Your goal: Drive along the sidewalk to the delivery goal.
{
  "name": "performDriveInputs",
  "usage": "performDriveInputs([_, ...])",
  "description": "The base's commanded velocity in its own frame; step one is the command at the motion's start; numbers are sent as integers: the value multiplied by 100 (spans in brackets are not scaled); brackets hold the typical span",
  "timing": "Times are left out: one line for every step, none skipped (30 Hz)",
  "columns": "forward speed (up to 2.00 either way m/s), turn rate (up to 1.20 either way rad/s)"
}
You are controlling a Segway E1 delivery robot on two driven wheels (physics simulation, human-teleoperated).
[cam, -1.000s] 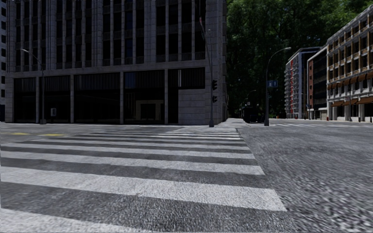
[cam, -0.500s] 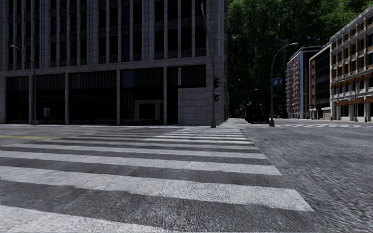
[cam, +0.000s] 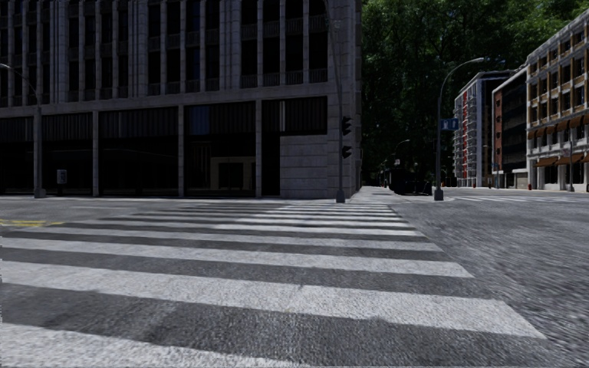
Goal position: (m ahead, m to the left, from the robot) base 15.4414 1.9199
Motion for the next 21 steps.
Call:
performDriveInputs([200,0])
performDriveInputs([200,0])
performDriveInputs([200,0])
performDriveInputs([200,0])
performDriveInputs([200,0])
performDriveInputs([200,0])
performDriveInputs([200,0])
performDriveInputs([200,0])
performDriveInputs([200,0])
performDriveInputs([200,0])
performDriveInputs([200,0])
performDriveInputs([200,0])
performDriveInputs([200,0])
performDriveInputs([200,0])
performDriveInputs([200,0])
performDriveInputs([200,0])
performDriveInputs([200,0])
performDriveInputs([200,0])
performDriveInputs([200,0])
performDriveInputs([200,0])
performDriveInputs([200,0])
